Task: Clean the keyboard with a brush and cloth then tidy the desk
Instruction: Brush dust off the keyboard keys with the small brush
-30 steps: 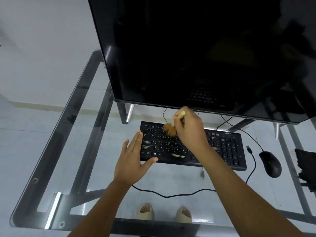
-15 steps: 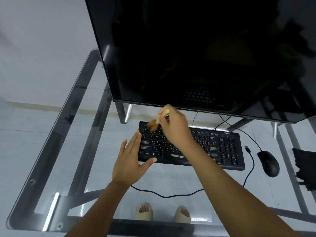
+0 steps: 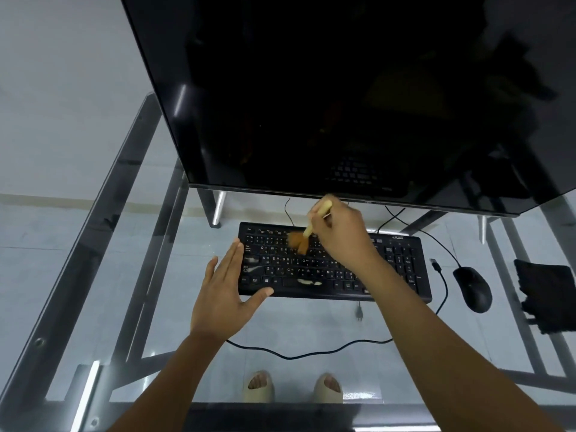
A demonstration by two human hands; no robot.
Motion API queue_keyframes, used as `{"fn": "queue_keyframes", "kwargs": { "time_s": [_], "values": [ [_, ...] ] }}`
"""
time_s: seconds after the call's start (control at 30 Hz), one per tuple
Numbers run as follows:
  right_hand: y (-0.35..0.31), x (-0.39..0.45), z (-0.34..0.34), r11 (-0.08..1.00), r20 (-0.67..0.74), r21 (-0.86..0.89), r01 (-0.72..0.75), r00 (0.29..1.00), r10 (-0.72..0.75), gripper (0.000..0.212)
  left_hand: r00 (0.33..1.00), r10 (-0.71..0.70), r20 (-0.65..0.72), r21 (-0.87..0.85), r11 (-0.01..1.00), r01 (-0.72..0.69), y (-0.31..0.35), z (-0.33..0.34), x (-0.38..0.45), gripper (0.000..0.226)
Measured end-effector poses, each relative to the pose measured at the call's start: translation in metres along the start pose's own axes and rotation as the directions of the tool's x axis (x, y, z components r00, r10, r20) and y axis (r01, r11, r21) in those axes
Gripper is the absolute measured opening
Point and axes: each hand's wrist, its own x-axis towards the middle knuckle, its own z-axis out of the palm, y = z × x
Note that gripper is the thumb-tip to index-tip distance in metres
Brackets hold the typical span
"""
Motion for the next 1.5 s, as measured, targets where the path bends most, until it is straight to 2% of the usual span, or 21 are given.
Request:
{"fn": "queue_keyframes", "kwargs": {
  "time_s": [0.07, 0.1, 0.17, 0.23, 0.3, 0.37, 0.43, 0.5, 0.63, 0.67, 0.77, 0.9, 0.93, 1.0, 1.07, 1.17, 1.2, 1.27, 1.33, 1.43, 1.5],
  "values": [
    [-0.002, 0.000, -0.006, 0.999, -0.203, 0.028, 0.044, 0.978, -0.038, 0.007, 1.000, 0.020, 0.000, 0.015, 1.000, -0.020, 0.001, 0.002, 0.000, 0.096],
    [-0.001, -0.001, -0.008, 0.996, -0.205, 0.084, 0.041, 0.978, -0.023, 0.006, 1.000, 0.031, -0.002, 0.041, 0.999, -0.031, 0.002, 0.003, 0.001, 0.096],
    [-0.002, -0.005, -0.004, 0.982, -0.008, 0.175, -0.063, 0.998, 0.065, 0.006, 0.999, 0.034, 0.011, 0.106, 0.994, -0.035, 0.006, 0.004, 0.002, 0.097],
    [0.001, -0.011, 0.001, 0.996, 0.138, 0.067, -0.061, 0.989, 0.051, 0.007, 0.998, 0.057, 0.028, 0.146, 0.987, -0.060, 0.016, 0.004, 0.003, 0.097],
    [0.005, -0.009, -0.001, 1.000, -0.028, 0.019, -0.021, 0.999, 0.022, 0.007, 0.994, 0.107, 0.040, 0.169, 0.979, -0.112, 0.030, 0.004, 0.007, 0.095],
    [0.008, -0.005, -0.008, 0.993, -0.199, 0.116, -0.037, 0.978, 0.059, 0.007, 0.988, 0.146, 0.042, 0.178, 0.972, -0.151, 0.044, 0.006, 0.015, 0.093],
    [0.008, -0.002, -0.009, 0.957, -0.076, 0.253, -0.141, 0.983, 0.165, 0.007, 0.986, 0.155, 0.067, 0.165, 0.973, -0.164, 0.054, 0.010, 0.023, 0.093],
    [0.012, -0.005, -0.005, 0.963, 0.099, 0.182, -0.198, 0.978, 0.182, 0.009, 0.982, 0.149, 0.118, 0.148, 0.975, -0.166, 0.060, 0.017, 0.028, 0.096],
    [0.025, -0.005, -0.021, 0.995, -0.266, 0.065, -0.071, 0.960, 0.086, 0.007, 0.969, 0.153, 0.193, 0.155, 0.971, -0.185, 0.066, 0.028, 0.033, 0.102],
    [0.029, -0.005, -0.025, 0.993, -0.250, 0.101, -0.065, 0.964, 0.089, 0.006, 0.967, 0.155, 0.202, 0.160, 0.969, -0.189, 0.066, 0.030, 0.033, 0.103],
    [0.032, -0.013, -0.029, 0.980, 0.036, 0.114, -0.163, 0.987, 0.160, 0.008, 0.960, 0.160, 0.230, 0.180, 0.963, -0.203, 0.067, 0.035, 0.034, 0.104],
    [0.041, -0.009, -0.045, 0.986, -0.319, 0.125, -0.108, 0.937, 0.143, 0.007, 0.953, 0.192, 0.235, 0.190, 0.952, -0.239, 0.079, 0.039, 0.038, 0.104],
    [0.046, -0.008, -0.049, 0.978, -0.301, 0.168, -0.121, 0.939, 0.168, 0.007, 0.949, 0.203, 0.241, 0.193, 0.948, -0.252, 0.082, 0.040, 0.040, 0.103],
    [0.046, -0.011, -0.047, 0.955, -0.038, 0.214, -0.204, 0.976, 0.216, 0.008, 0.948, 0.210, 0.240, 0.197, 0.946, -0.259, 0.086, 0.042, 0.043, 0.104],
    [0.046, -0.019, -0.041, 0.978, 0.054, 0.081, -0.193, 0.980, 0.189, 0.008, 0.946, 0.206, 0.250, 0.214, 0.941, -0.262, 0.088, 0.042, 0.046, 0.104],
    [0.052, -0.022, -0.056, 0.989, -0.322, 0.041, -0.144, 0.935, 0.149, 0.008, 0.944, 0.188, 0.272, 0.241, 0.936, -0.256, 0.097, 0.045, 0.050, 0.108],
    [0.057, -0.023, -0.061, 0.987, -0.349, 0.093, -0.131, 0.924, 0.156, 0.008, 0.946, 0.174, 0.274, 0.248, 0.937, -0.245, 0.097, 0.046, 0.051, 0.110],
    [0.058, -0.027, -0.063, 0.956, -0.154, 0.214, -0.200, 0.960, 0.235, 0.007, 0.947, 0.157, 0.280, 0.272, 0.933, -0.235, 0.098, 0.048, 0.052, 0.113],
    [0.060, -0.035, -0.054, 0.966, -0.010, 0.157, -0.208, 0.977, 0.212, 0.007, 0.949, 0.148, 0.278, 0.291, 0.929, -0.230, 0.098, 0.049, 0.051, 0.114],
    [0.065, -0.039, -0.055, 0.994, -0.321, 0.101, -0.051, 0.944, 0.082, 0.005, 0.949, 0.133, 0.285, 0.309, 0.925, -0.222, 0.102, 0.051, 0.051, 0.115],
    [0.068, -0.041, -0.059, 0.981, -0.282, 0.189, -0.052, 0.954, 0.105, 0.006, 0.949, 0.126, 0.287, 0.315, 0.924, -0.218, 0.103, 0.052, 0.052, 0.116]
  ]
}}
